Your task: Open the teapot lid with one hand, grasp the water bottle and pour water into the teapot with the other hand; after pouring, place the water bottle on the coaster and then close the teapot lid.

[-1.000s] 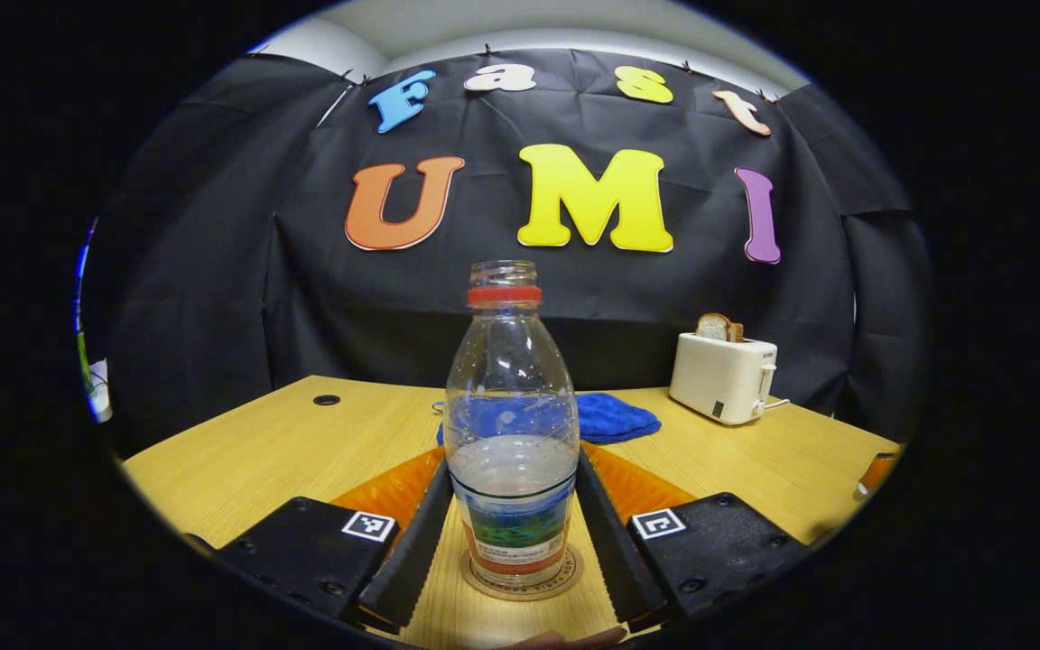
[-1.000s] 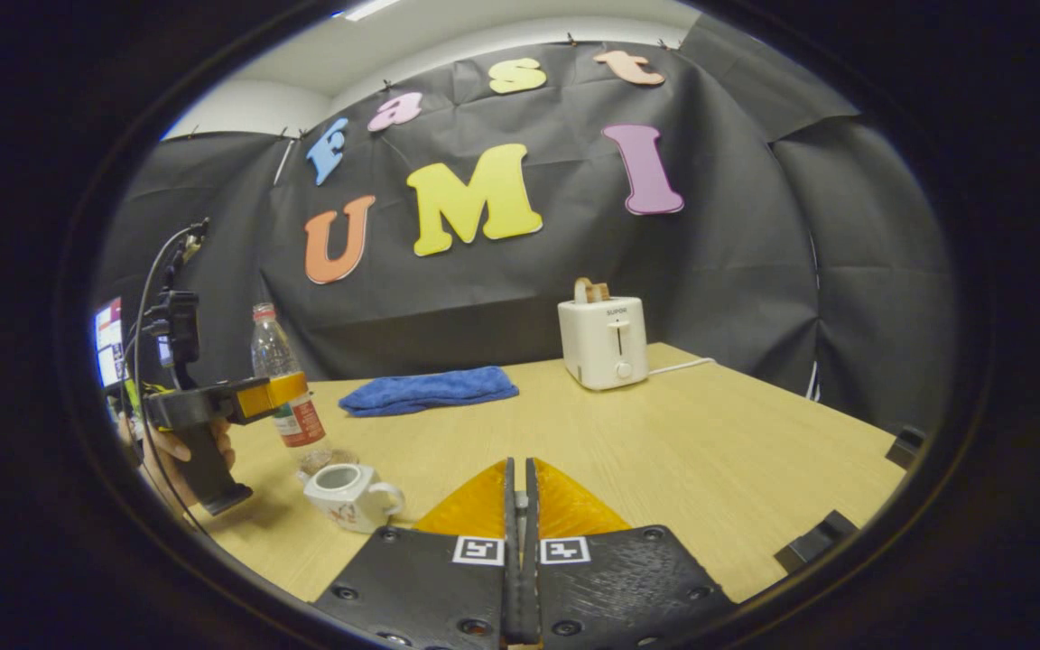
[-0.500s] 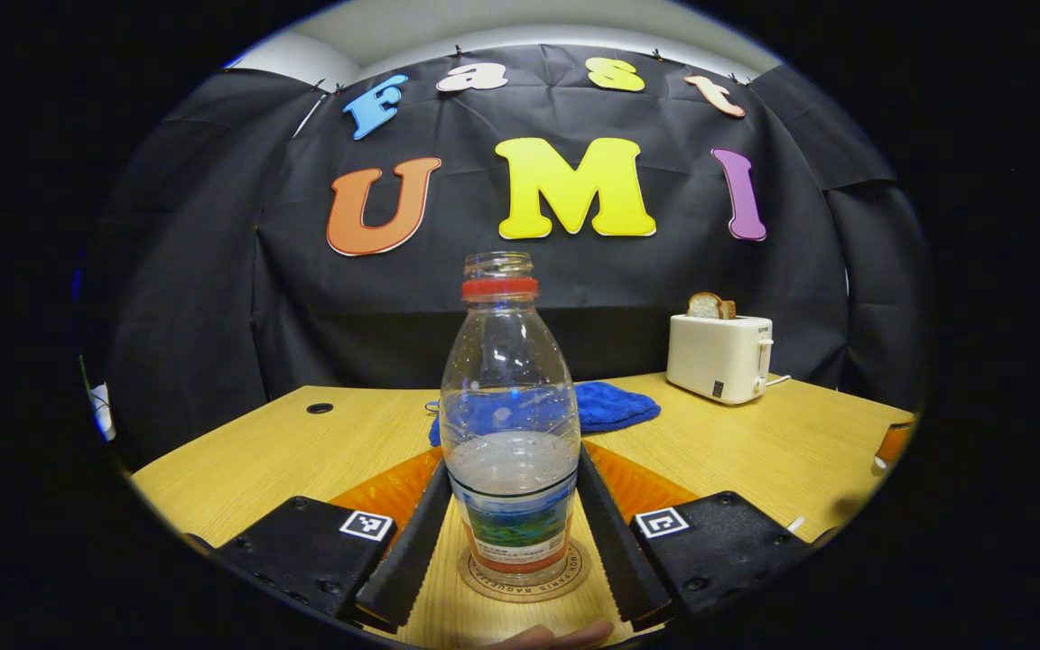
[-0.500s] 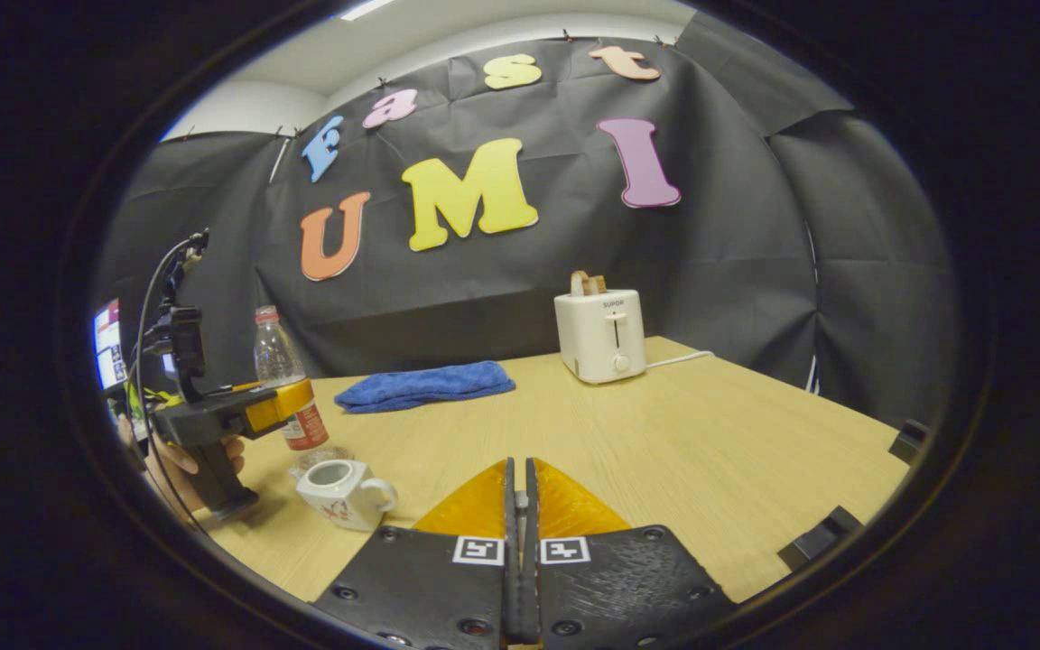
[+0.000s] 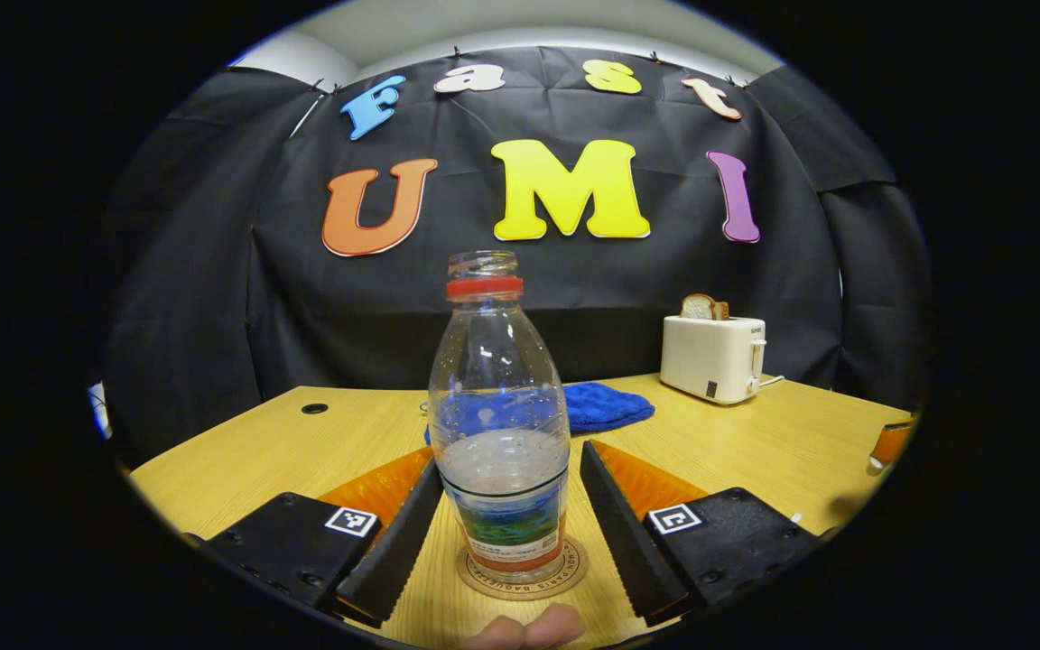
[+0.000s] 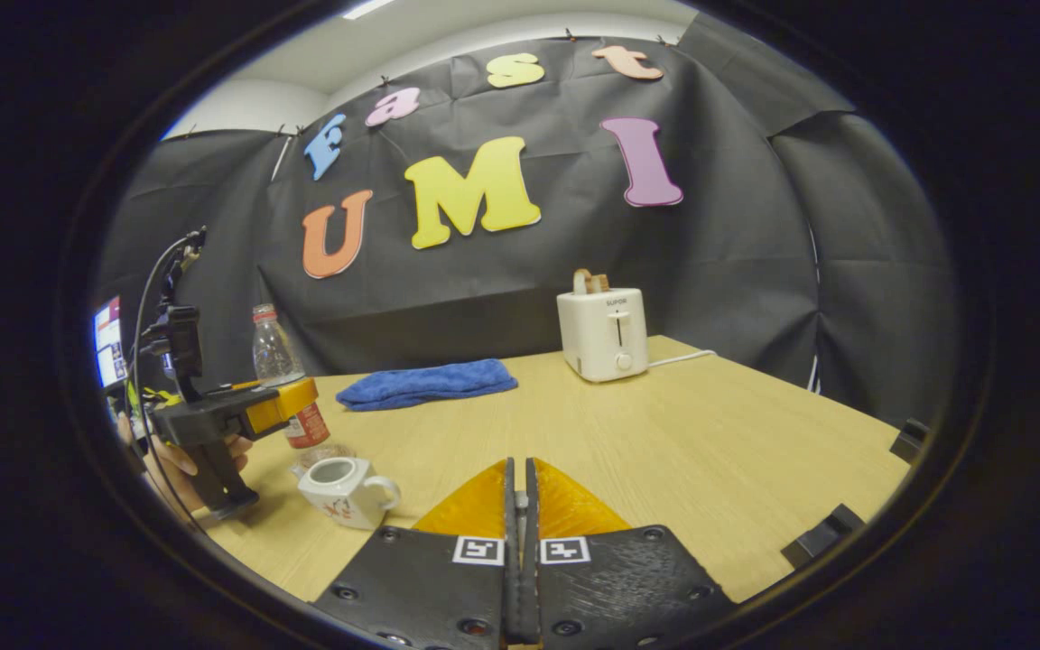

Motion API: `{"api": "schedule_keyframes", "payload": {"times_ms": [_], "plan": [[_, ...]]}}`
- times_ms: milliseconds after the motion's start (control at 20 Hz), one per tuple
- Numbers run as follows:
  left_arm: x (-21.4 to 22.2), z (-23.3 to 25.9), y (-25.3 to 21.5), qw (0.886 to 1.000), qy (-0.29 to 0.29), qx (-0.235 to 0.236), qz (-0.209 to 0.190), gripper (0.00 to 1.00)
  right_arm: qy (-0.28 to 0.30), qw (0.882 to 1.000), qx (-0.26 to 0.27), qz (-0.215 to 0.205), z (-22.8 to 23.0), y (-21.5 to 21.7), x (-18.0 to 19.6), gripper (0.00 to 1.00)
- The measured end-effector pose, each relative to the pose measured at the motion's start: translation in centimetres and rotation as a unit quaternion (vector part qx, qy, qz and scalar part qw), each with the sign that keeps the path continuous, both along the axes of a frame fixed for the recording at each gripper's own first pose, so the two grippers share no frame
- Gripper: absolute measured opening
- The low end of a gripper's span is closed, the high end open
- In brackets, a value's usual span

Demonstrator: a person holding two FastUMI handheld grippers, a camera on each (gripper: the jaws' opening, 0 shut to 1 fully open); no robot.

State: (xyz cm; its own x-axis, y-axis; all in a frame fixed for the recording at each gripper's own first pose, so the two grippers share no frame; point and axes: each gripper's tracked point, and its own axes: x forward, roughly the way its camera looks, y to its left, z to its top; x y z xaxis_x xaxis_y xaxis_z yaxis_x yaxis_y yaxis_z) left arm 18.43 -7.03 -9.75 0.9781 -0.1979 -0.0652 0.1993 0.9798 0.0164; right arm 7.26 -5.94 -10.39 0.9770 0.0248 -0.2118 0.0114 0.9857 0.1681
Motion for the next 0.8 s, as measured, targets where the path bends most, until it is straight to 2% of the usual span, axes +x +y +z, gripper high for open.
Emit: {"api": "schedule_keyframes", "payload": {"times_ms": [300, 700, 800], "plan": [[-0.9, -0.6, 0.0, 1.000, -0.011, 0.018, -0.010, 0.93, 0.006, 1.000, 0.000, 0.006, -0.5, 0.6, 0.0, 0.00], [-3.3, -2.1, 1.3, 1.000, 0.006, -0.011, -0.001, 0.93, 0.001, 1.000, -0.021, 0.012, -0.2, 1.8, -0.6, 0.00], [-4.2, -2.3, 2.2, 1.000, 0.007, 0.001, 0.009, 0.93, 0.001, 0.999, -0.030, 0.017, 0.1, 2.4, -0.8, 0.00]]}}
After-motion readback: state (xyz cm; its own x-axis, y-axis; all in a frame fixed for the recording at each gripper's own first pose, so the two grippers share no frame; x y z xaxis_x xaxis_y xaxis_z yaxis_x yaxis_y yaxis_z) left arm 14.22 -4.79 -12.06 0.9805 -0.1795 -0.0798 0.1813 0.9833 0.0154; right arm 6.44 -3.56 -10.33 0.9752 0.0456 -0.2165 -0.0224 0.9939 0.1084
